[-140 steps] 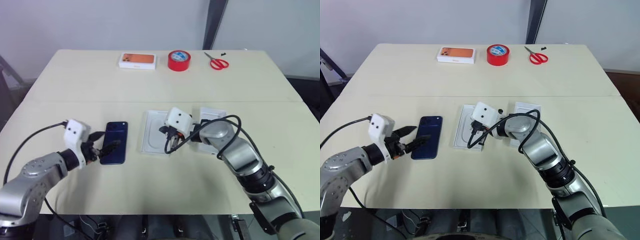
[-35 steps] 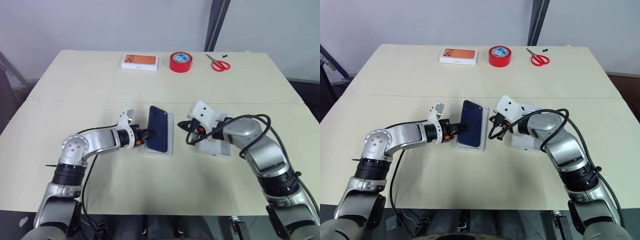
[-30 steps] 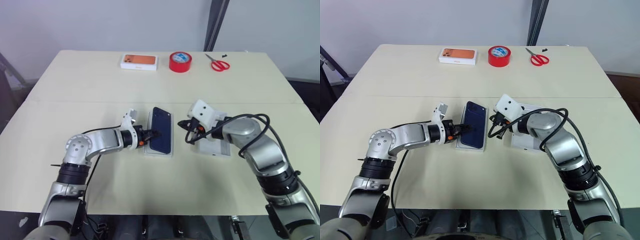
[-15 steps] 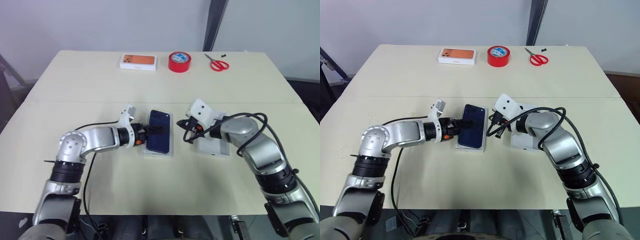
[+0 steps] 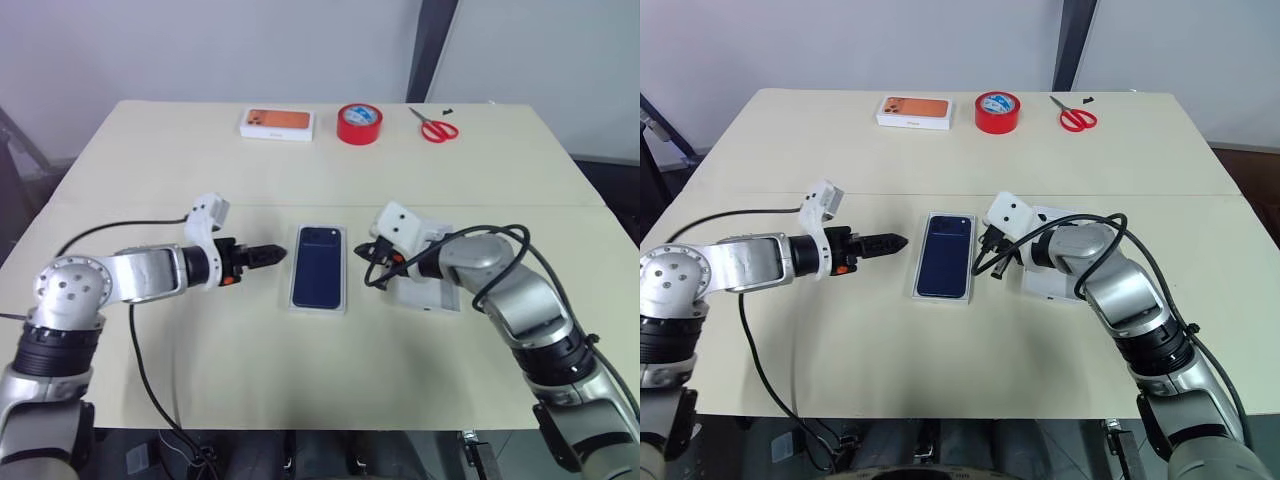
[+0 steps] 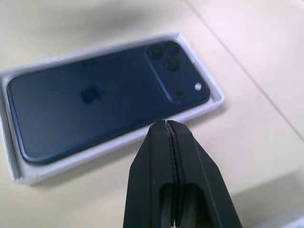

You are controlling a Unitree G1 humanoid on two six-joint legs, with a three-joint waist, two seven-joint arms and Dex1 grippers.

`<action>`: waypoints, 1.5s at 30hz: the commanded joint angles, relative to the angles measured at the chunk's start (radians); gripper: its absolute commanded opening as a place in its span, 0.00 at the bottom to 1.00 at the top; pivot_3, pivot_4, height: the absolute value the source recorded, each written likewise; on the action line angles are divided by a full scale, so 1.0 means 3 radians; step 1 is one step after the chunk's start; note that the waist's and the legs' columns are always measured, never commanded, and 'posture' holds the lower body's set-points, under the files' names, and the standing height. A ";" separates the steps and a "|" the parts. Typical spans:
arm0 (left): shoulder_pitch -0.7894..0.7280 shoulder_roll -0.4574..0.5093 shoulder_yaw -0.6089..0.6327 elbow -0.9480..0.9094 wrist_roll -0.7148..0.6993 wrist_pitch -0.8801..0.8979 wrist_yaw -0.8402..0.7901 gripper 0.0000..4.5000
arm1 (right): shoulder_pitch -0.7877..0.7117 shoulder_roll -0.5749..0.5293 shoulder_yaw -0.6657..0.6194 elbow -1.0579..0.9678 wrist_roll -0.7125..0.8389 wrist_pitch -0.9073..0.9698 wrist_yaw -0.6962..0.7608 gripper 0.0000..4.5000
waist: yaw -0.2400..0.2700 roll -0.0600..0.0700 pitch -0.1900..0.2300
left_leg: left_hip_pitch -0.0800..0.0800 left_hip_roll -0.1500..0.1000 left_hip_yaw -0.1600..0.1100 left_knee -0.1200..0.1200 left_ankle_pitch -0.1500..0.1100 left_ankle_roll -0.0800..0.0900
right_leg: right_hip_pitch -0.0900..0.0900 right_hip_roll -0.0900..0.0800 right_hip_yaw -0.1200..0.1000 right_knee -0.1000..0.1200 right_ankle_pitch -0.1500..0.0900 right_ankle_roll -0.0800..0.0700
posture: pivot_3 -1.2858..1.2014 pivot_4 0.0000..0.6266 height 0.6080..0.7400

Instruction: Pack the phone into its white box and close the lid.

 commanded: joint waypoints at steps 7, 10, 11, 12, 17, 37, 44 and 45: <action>-0.0232 0.0004 -0.1368 -0.0196 0.2481 -0.0527 -0.1438 0.27 | -0.0180 -0.0048 0.0524 0.0134 -0.0459 0.0077 -0.0105 0.00 | 0.0022 0.0000 0.0003 | -0.0001 -0.0002 0.0002 -0.0001 -0.0001 0.0002 | 0.0004 0.0001 0.0001 -0.0007 0.0000 -0.0001 | 0.52 0.24 0.88; -0.0315 -0.0205 -0.1474 -0.0092 0.2781 -0.0569 -0.1698 0.27 | -0.0203 -0.0017 0.0617 0.0147 -0.0527 0.0104 -0.0098 0.00 | 0.0018 0.0000 0.0003 | -0.0001 -0.0001 0.0001 -0.0001 -0.0001 0.0002 | 0.0004 0.0000 0.0001 -0.0006 0.0000 0.0000 | 0.52 0.24 0.88; -0.0345 -0.0299 -0.1484 -0.0063 0.2838 -0.0575 -0.1781 0.27 | -0.0212 -0.0016 0.0662 0.0154 -0.0565 0.0092 -0.0092 0.00 | 0.0018 0.0000 0.0003 | -0.0001 -0.0001 0.0001 0.0000 -0.0001 0.0003 | 0.0004 0.0000 0.0001 -0.0006 0.0000 0.0000 | 0.52 0.24 0.88; -0.0376 -0.0402 -0.1507 -0.0056 0.2879 -0.0566 -0.1873 0.27 | -0.0219 -0.0005 0.0685 0.0149 -0.0580 0.0082 -0.0081 0.00 | 0.0023 0.0000 0.0003 | -0.0001 -0.0001 0.0001 0.0001 -0.0001 0.0004 | 0.0005 0.0000 0.0001 -0.0005 0.0000 0.0000 | 0.52 0.24 0.88; -0.0447 -0.0790 -0.1616 -0.0054 0.3146 -0.0481 -0.2146 0.27 | -0.0225 -0.0046 0.0627 0.0035 -0.0556 0.0161 0.0017 0.00 | 0.0066 0.0000 0.0003 | -0.0001 -0.0002 0.0001 0.0004 -0.0005 0.0010 | 0.0007 0.0000 0.0001 -0.0006 0.0000 0.0001 | 0.52 0.24 0.88; -0.0673 -0.1838 -0.1853 0.0186 0.3779 -0.0299 -0.2746 0.27 | 0.0567 -0.0955 0.0177 -0.0781 -0.0418 0.0483 0.0299 0.00 | 0.0091 0.0001 0.0003 | -0.0005 -0.0008 -0.0001 0.0052 -0.0038 0.0065 | 0.0031 -0.0014 0.0000 -0.0010 -0.0002 0.0004 | 0.52 0.24 0.88; -0.0624 -0.1733 -0.1631 0.0049 0.3790 -0.0143 -0.2837 0.27 | 0.0524 -0.1064 -0.0290 -0.0821 -0.0138 0.0692 0.0448 0.06 | 0.0083 0.0003 0.0004 | -0.0005 -0.0007 -0.0002 0.0051 -0.0038 0.0064 | 0.0029 -0.0016 0.0001 -0.0010 -0.0002 0.0004 | 0.52 0.24 0.88; -0.0610 -0.1699 -0.1573 0.0030 0.3789 -0.0115 -0.2839 0.26 | 0.0508 -0.1089 -0.0388 -0.0840 -0.0050 0.0762 0.0503 0.13 | 0.0082 0.0003 0.0004 | -0.0006 -0.0007 -0.0002 0.0051 -0.0038 0.0064 | 0.0028 -0.0015 0.0001 -0.0010 -0.0002 0.0004 | 0.52 0.24 0.88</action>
